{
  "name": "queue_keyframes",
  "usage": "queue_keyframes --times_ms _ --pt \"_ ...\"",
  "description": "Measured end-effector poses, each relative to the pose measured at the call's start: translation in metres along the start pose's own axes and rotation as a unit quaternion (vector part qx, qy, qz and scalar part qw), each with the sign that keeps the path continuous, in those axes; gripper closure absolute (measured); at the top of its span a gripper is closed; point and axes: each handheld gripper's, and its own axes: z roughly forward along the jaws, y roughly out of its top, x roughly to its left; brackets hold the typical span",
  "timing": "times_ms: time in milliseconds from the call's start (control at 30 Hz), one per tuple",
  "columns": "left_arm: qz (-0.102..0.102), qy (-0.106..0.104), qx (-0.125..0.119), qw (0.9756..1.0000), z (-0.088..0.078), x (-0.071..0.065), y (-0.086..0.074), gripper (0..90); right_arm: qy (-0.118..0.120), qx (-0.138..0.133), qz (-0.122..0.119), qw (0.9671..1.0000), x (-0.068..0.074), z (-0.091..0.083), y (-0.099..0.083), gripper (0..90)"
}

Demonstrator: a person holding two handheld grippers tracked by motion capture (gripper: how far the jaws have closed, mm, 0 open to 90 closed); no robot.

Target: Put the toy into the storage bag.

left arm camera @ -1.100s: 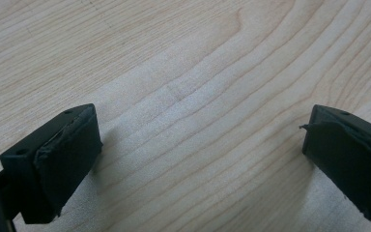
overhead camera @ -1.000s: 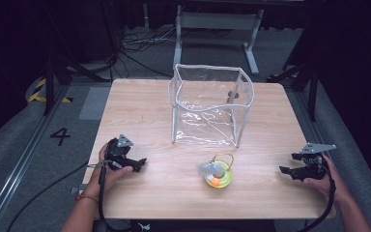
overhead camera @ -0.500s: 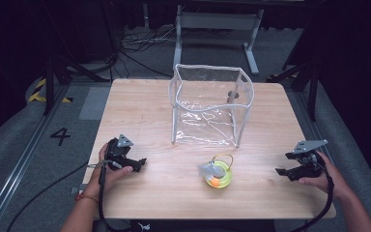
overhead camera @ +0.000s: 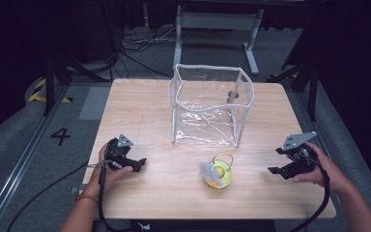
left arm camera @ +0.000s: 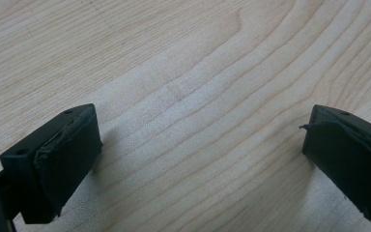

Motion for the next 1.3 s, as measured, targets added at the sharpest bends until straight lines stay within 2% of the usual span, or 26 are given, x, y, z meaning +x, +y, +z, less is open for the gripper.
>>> queue_keyframes --times_ms 267,333,400,467,700,967,1100,1300 --pt "0.0 0.0 0.0 1.0 0.0 0.0 0.0 0.5 0.011 0.021 -0.044 0.9988 0.011 -0.003 0.027 22.6" --pt "0.0 0.0 0.0 1.0 0.0 0.0 0.0 0.5 0.011 0.023 -0.047 0.9986 0.012 -0.003 0.03 22.7" --pt "0.0 0.0 0.0 1.0 0.0 0.0 0.0 0.5 0.01 0.03 -0.063 0.9975 0.016 -0.005 0.039 23.4" --pt "0.0 0.0 0.0 1.0 0.0 0.0 0.0 0.5 0.01 0.032 -0.065 0.9973 0.018 -0.005 0.042 23.3" --pt "0.0 0.0 0.0 1.0 0.0 0.0 0.0 0.5 0.018 0.042 -0.105 0.9934 0.028 -0.007 0.066 25.0" --pt "0.0 0.0 0.0 1.0 0.0 0.0 0.0 0.5 0.021 0.053 -0.128 0.9901 0.036 -0.009 0.087 25.6" --pt "0.0 0.0 0.0 1.0 0.0 0.0 0.0 0.5 0.021 0.053 -0.131 0.9898 0.038 -0.01 0.095 26.7" --pt "0.0 0.0 0.0 1.0 0.0 0.0 0.0 0.5 0.032 0.055 -0.146 0.9872 0.047 -0.006 0.11 29.3"
